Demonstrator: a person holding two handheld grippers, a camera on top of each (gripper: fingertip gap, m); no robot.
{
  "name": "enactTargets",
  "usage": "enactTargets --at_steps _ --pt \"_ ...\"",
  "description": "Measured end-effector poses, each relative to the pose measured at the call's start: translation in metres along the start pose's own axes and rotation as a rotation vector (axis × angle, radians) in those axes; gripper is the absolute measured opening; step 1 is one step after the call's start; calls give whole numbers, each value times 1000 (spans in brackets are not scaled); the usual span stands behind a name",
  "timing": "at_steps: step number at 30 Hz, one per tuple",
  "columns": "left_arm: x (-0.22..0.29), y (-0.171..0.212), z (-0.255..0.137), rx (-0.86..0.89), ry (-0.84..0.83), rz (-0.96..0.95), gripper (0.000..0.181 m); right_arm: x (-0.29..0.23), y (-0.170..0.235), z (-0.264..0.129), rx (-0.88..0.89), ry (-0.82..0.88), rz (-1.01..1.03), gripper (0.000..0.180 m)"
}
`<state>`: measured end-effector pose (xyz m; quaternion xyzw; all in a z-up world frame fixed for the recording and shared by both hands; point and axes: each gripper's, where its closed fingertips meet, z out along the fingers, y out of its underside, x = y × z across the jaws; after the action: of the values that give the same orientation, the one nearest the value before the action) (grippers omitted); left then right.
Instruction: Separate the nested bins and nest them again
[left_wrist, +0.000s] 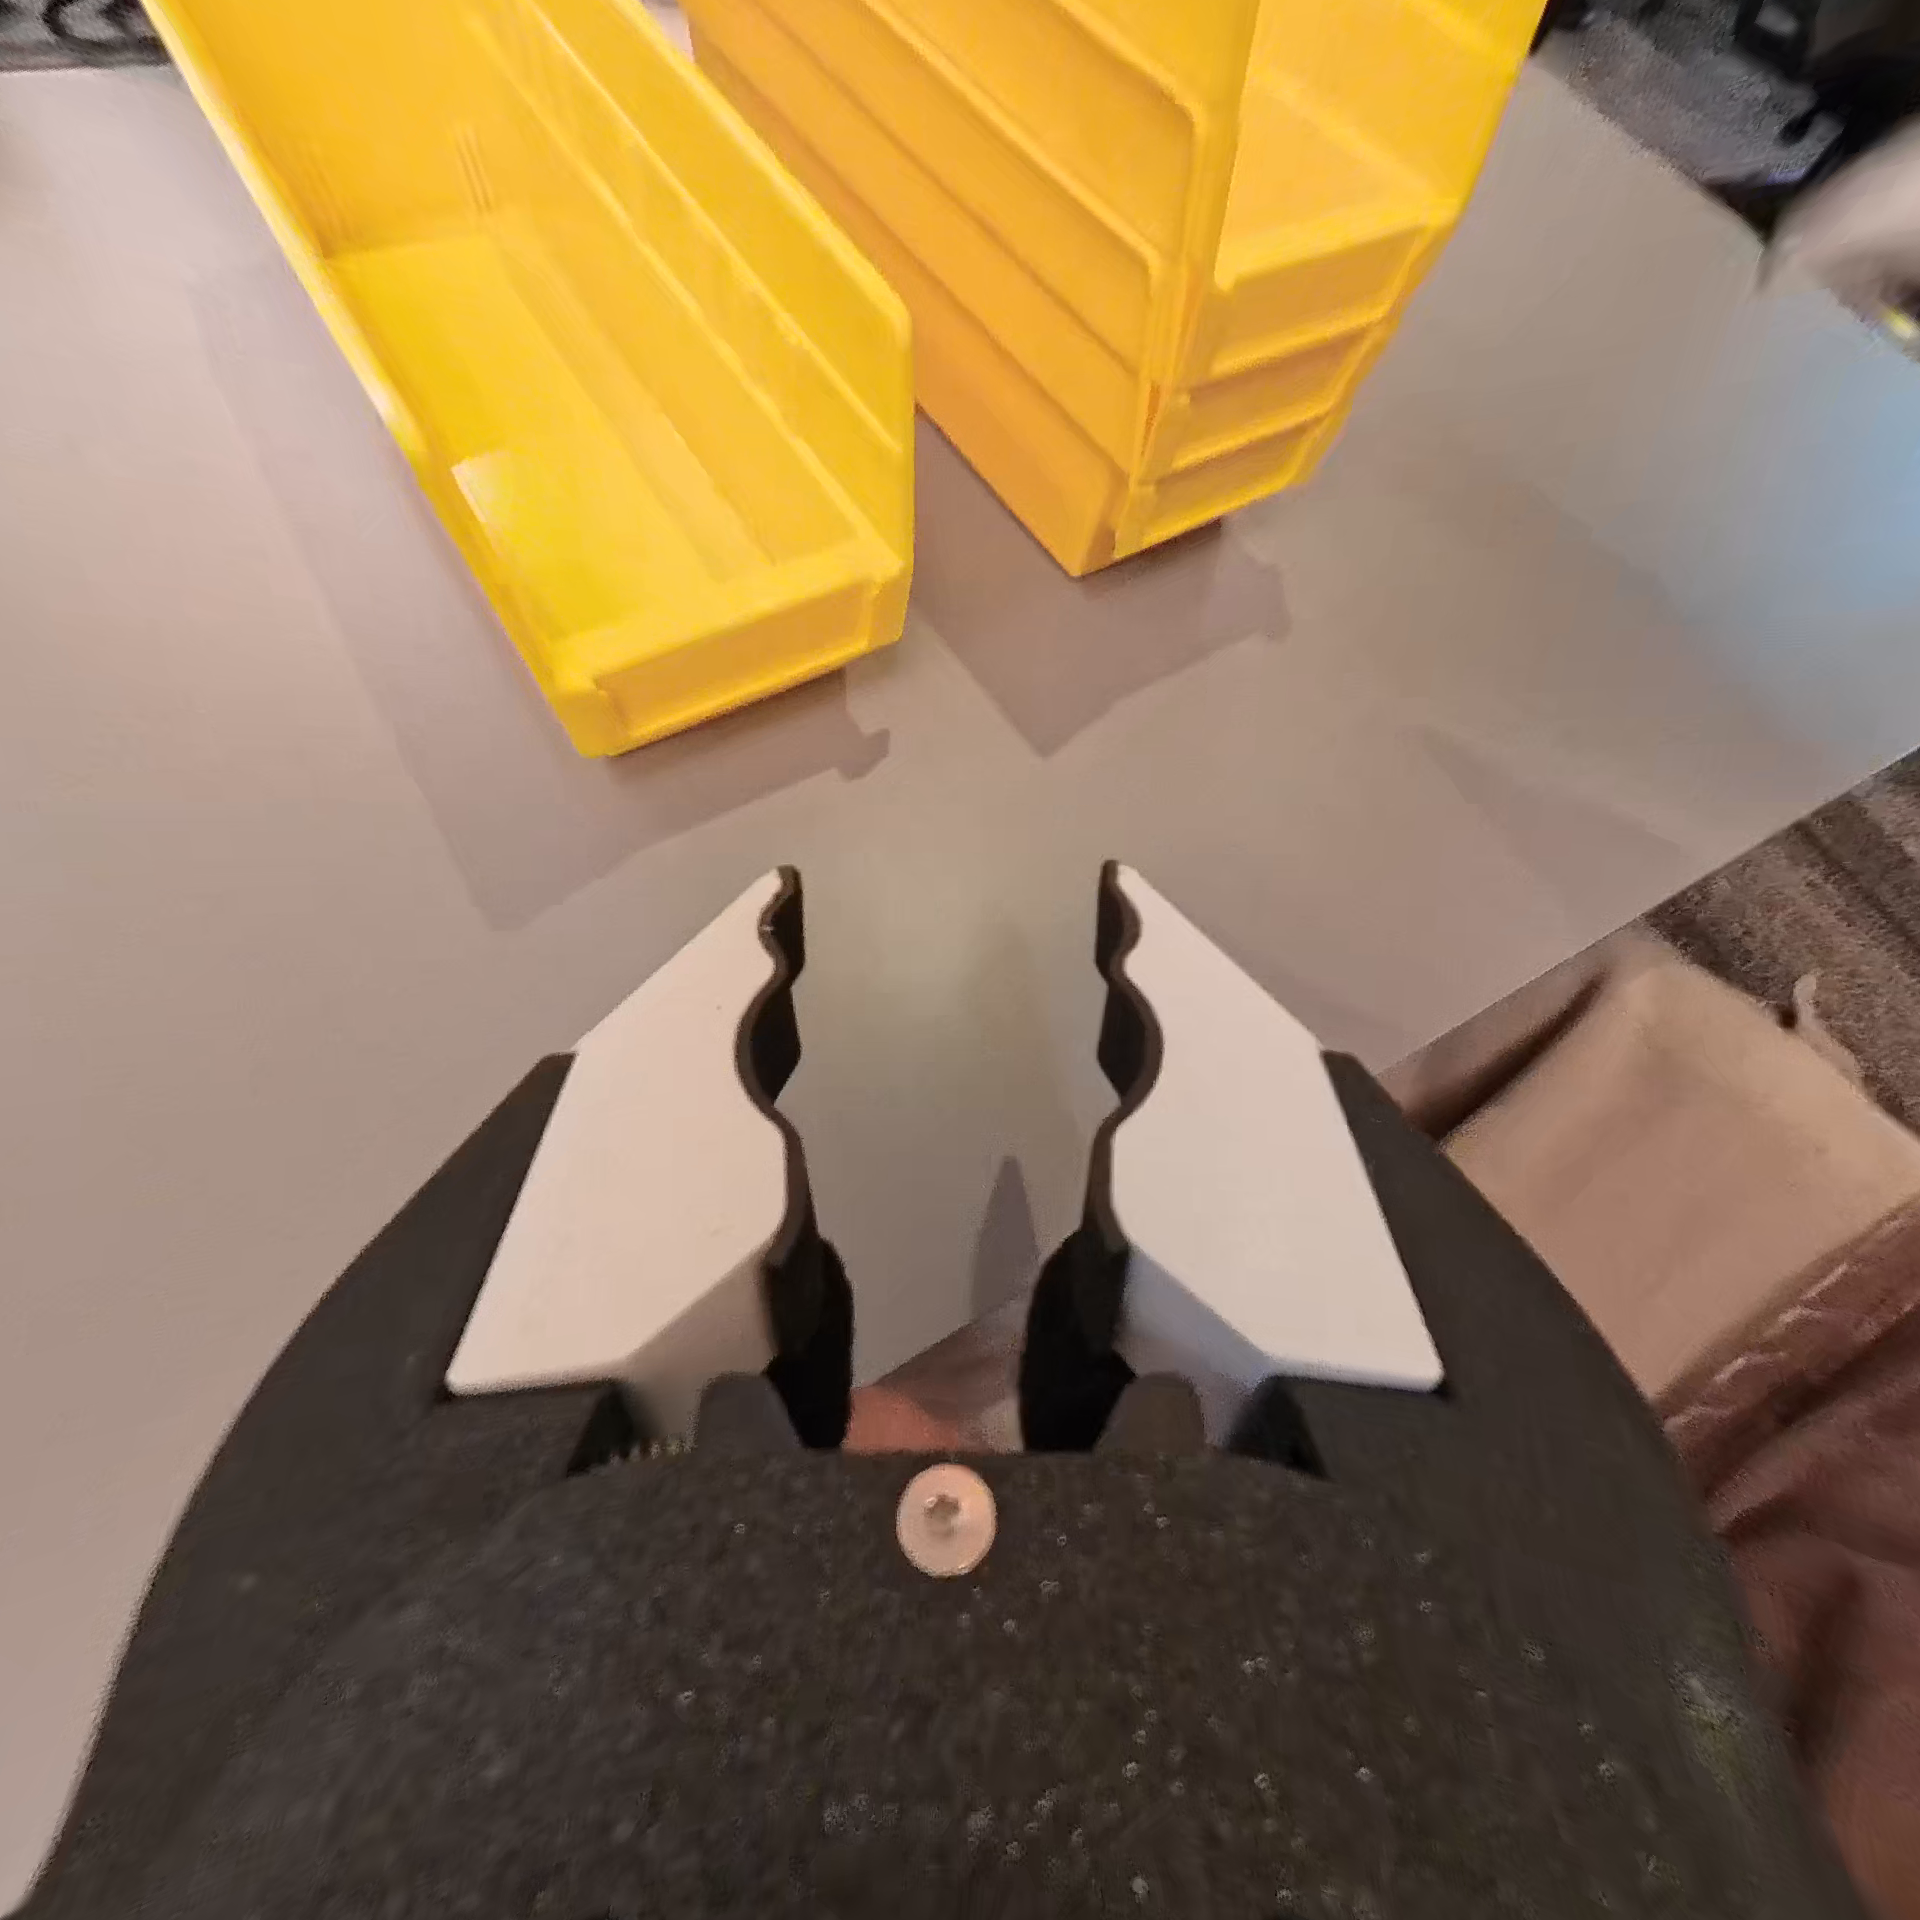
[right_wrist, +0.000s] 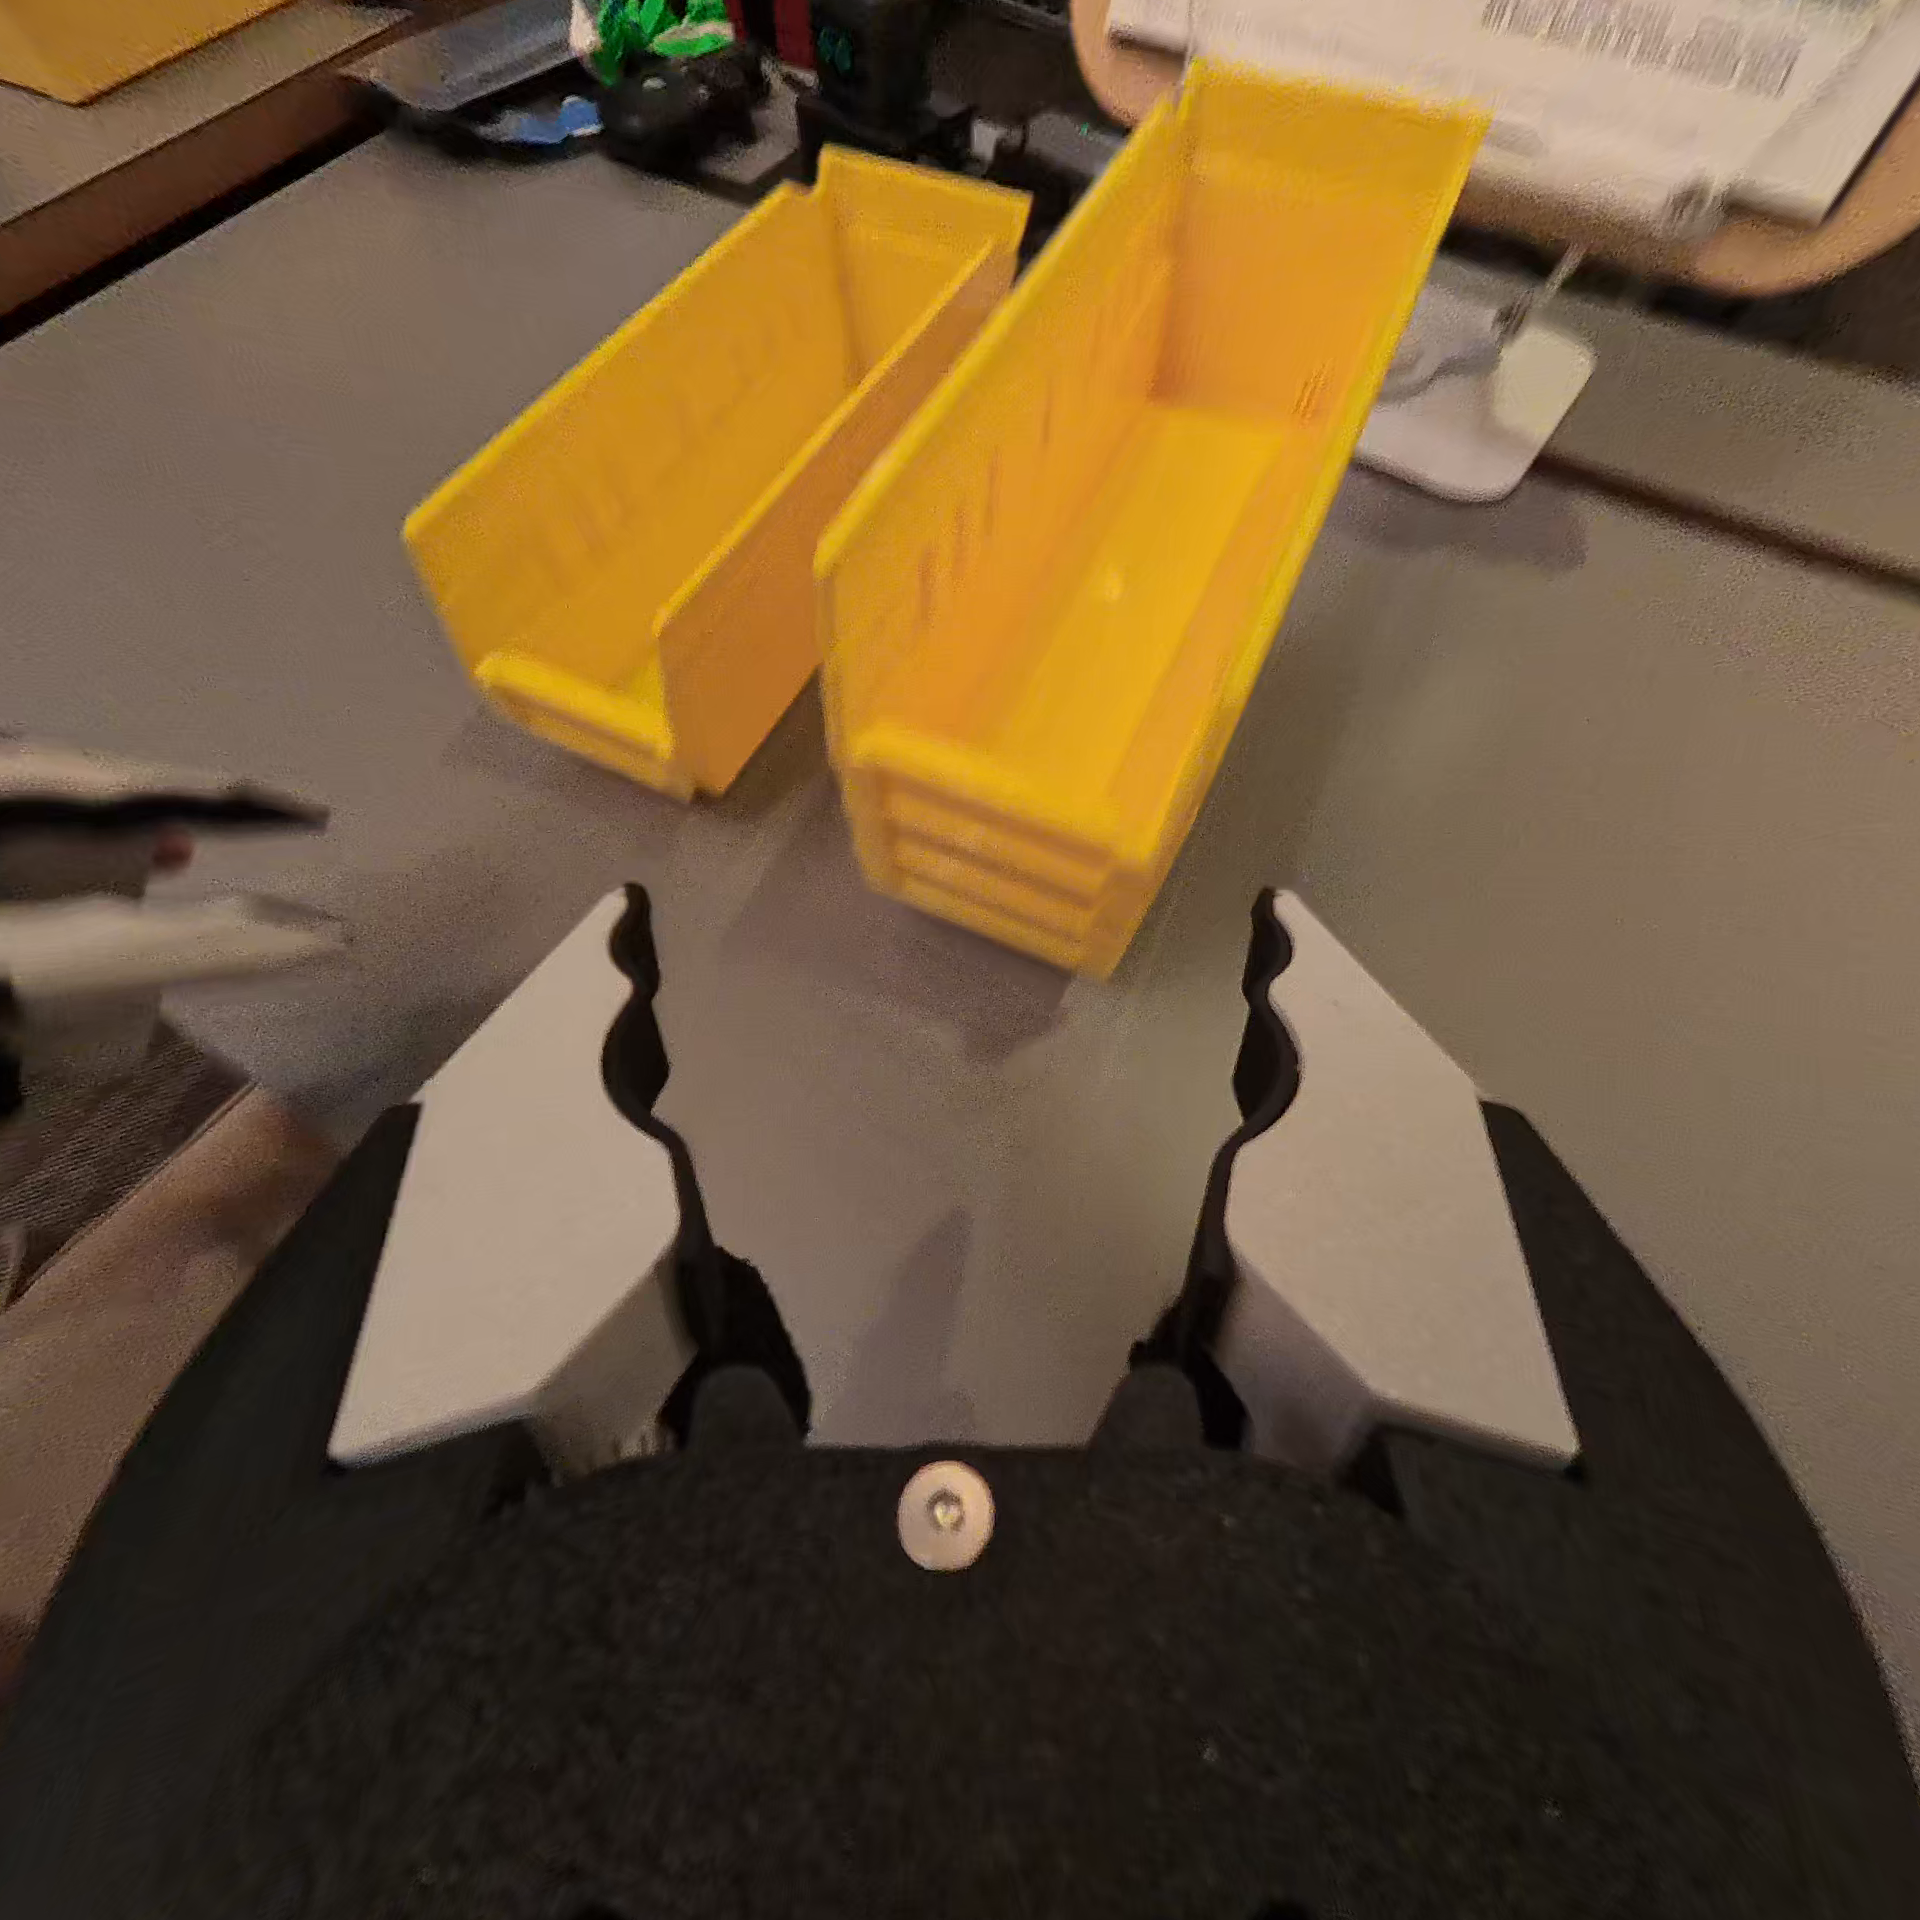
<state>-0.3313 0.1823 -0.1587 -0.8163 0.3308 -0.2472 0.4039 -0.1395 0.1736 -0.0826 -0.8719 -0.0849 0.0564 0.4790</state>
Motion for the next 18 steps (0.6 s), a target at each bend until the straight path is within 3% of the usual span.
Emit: enactTargets --at_steps 3,6,12,18 --pt "-9 -40 -5 53 -31 -27 64 -28 67 -22 4 -125 53 113" --pt "-37 -92 13 11 -134 9 81 -45 107 -32 -55 -219 103 111" --pt "-90 -141 107 -391 -213 -161 135 -30 105 -29 -47 -196 48 110" --pt "-135 -137 158 -623 -412 -213 143 -30 105 -24 -50 -245 79 108"
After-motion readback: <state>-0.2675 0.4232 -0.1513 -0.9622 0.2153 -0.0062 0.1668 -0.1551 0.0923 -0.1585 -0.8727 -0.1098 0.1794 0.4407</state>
